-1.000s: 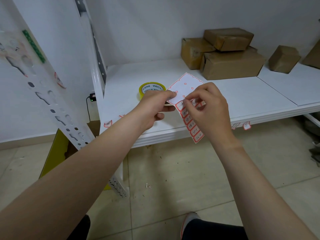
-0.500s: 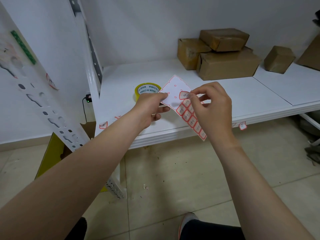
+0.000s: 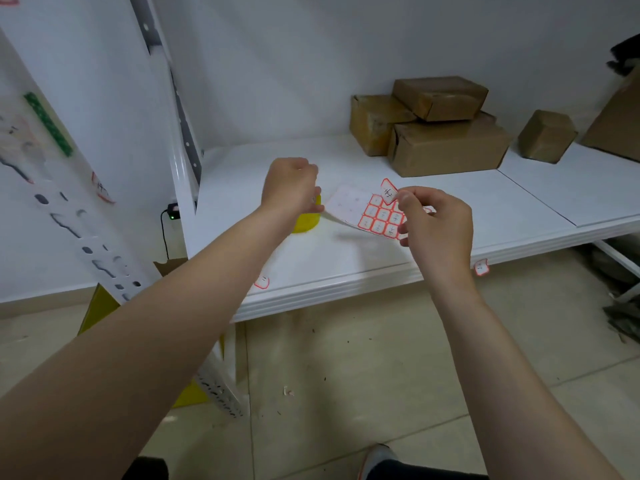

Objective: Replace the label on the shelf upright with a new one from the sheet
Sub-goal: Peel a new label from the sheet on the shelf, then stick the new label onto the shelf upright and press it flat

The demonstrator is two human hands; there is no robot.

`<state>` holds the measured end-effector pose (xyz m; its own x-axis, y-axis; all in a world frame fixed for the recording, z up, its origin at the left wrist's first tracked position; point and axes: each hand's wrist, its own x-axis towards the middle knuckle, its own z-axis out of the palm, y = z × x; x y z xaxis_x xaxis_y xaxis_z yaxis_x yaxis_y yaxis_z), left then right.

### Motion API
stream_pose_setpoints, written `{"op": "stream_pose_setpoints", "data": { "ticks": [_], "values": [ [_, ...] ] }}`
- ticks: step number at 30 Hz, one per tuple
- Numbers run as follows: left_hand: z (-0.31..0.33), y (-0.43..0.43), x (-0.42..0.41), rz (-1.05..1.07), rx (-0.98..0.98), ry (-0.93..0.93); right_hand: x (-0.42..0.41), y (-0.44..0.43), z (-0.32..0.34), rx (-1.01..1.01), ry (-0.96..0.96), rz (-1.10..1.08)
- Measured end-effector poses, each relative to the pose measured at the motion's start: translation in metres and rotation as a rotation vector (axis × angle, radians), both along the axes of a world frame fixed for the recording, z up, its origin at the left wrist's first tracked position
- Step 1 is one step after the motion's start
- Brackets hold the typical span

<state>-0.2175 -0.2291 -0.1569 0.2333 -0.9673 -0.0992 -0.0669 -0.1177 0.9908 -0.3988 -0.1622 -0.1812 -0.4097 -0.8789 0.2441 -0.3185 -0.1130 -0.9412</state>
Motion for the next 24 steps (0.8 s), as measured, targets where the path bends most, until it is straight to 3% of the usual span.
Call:
{"op": "stream_pose_setpoints", "data": {
  "ticks": [10, 18, 24],
  "values": [
    [0.057, 0.098, 0.084, -0.225, -0.128, -0.218, 0.079, 0.023, 0.046, -0.034, 0.145, 0.297],
    [0.091, 0.163, 0.137, -0.166, -0.268, -0.422, 0.149, 0.060, 0.084, -0.239, 0.201, 0.356],
    [0.102, 0.192, 0.178, 0.047, -0.467, -0.474, 0.184, 0.087, 0.106, -0.414, 0.241, 0.377]
  ]
}}
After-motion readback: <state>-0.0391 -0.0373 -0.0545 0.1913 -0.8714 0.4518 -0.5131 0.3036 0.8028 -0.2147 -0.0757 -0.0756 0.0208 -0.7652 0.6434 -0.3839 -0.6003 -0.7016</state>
